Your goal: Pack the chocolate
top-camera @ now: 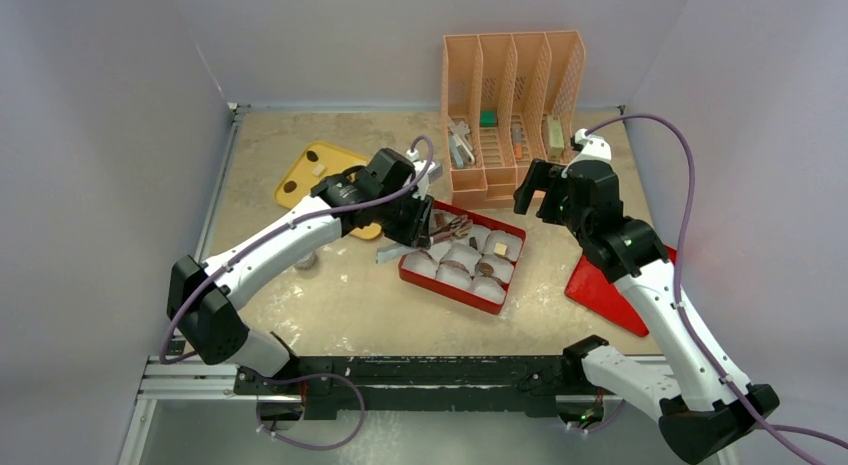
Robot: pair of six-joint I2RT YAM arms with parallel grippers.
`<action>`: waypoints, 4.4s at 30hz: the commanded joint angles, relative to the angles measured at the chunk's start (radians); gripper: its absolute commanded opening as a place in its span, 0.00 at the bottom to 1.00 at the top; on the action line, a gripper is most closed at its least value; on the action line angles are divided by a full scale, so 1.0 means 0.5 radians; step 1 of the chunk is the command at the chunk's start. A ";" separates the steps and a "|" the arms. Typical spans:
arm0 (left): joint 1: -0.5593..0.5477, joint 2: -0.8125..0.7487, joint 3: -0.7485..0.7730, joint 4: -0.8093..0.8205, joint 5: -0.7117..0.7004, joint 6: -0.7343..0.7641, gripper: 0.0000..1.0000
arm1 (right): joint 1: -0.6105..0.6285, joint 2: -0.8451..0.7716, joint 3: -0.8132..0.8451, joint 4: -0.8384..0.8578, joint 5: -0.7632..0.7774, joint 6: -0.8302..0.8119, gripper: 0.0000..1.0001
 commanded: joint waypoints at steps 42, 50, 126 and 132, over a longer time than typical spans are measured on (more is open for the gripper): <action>-0.112 0.152 -0.033 -0.024 0.010 0.179 0.34 | -0.005 -0.030 0.057 0.047 0.008 -0.014 0.99; -0.114 0.033 0.034 0.016 -0.150 0.121 0.34 | -0.007 -0.027 0.061 0.051 0.005 -0.017 0.99; 0.622 0.308 -0.095 0.340 -1.030 -0.085 0.19 | -0.007 -0.135 0.014 0.033 0.006 -0.032 0.99; 0.622 0.212 -0.069 0.257 -1.002 -0.074 0.07 | -0.006 -0.120 0.018 0.041 -0.013 -0.020 0.99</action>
